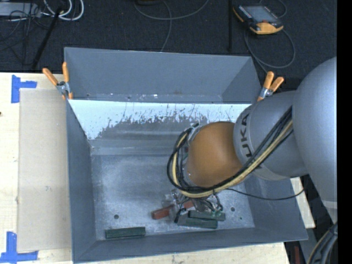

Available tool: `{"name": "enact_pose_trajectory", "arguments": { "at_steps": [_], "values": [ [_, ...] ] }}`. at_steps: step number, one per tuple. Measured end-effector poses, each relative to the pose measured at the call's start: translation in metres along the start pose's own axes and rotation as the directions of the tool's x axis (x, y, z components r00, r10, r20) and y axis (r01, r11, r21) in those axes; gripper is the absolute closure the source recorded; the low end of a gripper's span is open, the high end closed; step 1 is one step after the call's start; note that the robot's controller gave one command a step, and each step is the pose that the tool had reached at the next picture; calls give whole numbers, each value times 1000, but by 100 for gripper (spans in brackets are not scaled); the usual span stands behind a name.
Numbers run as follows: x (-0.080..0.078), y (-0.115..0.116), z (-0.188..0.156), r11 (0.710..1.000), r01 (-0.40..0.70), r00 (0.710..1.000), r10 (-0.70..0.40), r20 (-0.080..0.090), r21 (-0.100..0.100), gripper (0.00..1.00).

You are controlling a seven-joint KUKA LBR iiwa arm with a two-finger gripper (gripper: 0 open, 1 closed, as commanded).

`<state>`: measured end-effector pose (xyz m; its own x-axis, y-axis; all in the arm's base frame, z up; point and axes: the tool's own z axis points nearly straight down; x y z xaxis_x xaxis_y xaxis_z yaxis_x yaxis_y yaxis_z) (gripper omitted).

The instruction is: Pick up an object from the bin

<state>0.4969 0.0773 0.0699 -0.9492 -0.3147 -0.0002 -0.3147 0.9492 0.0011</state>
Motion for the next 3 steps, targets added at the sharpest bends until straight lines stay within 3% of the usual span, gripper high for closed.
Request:
{"name": "enact_pose_trajectory", "arguments": {
  "at_steps": [1,2,3],
  "values": [
    [0,0,0,1000,0,1000,0,-1,0,0],
    [-8,16,1,984,179,984,-179,0,0,0],
    [-8,15,0,985,175,985,-175,0,0,100]
  ]
}}
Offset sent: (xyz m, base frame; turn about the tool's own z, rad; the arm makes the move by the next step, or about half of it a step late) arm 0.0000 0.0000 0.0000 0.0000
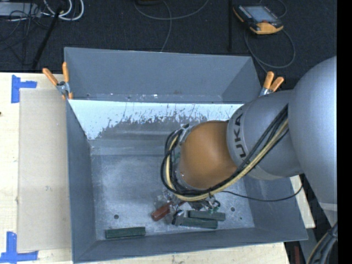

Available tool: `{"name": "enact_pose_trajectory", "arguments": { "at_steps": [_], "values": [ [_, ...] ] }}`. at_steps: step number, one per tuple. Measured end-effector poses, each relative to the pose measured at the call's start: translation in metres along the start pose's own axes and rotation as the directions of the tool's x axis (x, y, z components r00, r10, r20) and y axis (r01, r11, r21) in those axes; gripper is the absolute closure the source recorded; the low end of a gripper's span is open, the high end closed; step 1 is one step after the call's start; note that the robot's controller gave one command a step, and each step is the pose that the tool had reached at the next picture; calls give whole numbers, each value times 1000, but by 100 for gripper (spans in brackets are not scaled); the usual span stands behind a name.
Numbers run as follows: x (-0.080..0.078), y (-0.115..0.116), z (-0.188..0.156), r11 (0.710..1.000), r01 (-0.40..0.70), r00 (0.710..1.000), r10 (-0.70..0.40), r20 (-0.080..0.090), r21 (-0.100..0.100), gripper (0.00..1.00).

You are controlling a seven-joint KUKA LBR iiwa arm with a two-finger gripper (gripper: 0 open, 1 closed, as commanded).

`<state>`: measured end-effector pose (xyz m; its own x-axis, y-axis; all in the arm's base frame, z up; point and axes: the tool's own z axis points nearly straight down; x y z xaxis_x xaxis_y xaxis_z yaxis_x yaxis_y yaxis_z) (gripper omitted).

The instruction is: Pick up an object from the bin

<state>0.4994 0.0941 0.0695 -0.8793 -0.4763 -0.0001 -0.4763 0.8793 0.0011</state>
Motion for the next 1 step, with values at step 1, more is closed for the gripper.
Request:
{"name": "enact_pose_trajectory", "arguments": {
  "at_steps": [1],
  "values": [
    [-17,-24,-149,999,-33,999,33,9,4,100]
  ]
}}
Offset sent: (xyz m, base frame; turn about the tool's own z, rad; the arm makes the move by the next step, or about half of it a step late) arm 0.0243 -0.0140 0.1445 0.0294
